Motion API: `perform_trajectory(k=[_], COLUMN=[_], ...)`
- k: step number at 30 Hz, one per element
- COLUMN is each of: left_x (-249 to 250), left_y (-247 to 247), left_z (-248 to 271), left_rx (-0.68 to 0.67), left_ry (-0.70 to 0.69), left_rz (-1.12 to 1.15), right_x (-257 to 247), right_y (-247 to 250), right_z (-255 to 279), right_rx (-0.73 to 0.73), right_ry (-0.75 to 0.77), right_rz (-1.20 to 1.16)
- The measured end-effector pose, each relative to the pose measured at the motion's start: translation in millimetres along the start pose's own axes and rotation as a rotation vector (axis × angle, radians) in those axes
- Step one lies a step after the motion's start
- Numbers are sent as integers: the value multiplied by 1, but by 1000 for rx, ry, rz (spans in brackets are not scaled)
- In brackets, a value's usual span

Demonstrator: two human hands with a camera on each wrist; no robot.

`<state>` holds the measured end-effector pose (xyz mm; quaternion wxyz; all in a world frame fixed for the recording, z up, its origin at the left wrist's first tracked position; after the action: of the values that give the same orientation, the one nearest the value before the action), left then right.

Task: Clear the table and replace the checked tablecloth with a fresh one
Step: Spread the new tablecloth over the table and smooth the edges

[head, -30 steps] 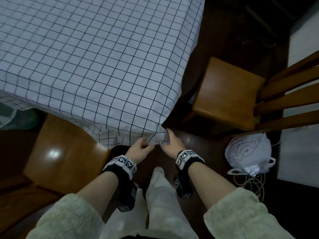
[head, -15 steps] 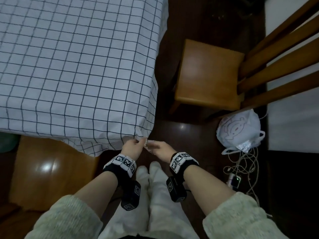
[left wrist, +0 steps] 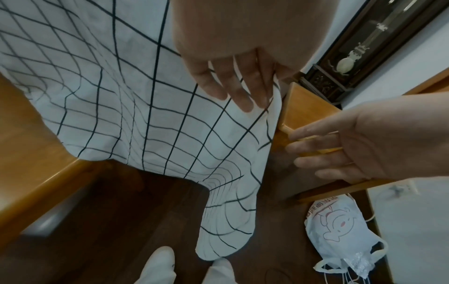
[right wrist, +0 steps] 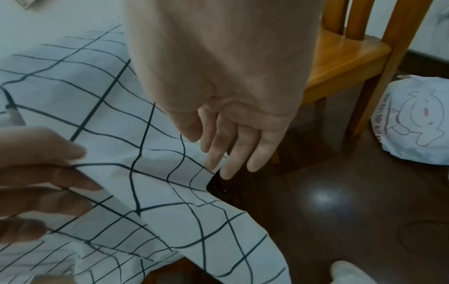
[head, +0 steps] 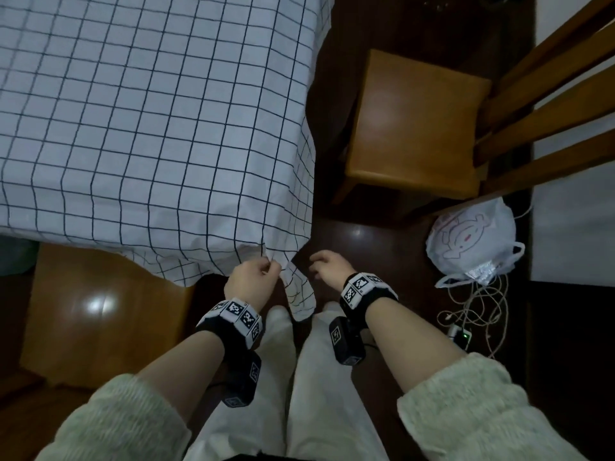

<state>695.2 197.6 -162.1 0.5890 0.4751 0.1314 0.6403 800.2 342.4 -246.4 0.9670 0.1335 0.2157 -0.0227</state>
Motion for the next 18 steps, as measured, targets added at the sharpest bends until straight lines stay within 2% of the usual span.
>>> perform_trajectory(k=[7, 11, 15, 18], left_x=[-2, -14, -20, -25], left_y=[-10, -31, -47, -62], left_z=[11, 16, 24, 29], left_rx=[169, 242, 370, 379], left_ry=[85, 147, 140, 125], left_rz=[5, 124, 248, 341], right_x=[7, 20, 42, 55], right_y=[-4, 0, -7, -25], right_z=[-27, -50, -71, -78], right_rx=[-81, -81, -113, -196], right_ry=[13, -13, -92, -162], right_rz=[22, 18, -47, -209])
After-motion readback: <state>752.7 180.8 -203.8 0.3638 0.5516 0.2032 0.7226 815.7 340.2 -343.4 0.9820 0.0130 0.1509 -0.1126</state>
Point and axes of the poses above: each hand's wrist, its own z-axis away from the middle knuckle, its own y-axis out of the back of the hand, x = y × z, the point moved 9 cm from there along -z, towards the middle knuckle, and after that the axes turned 6 degrees about -y, right-handed, at the moved point
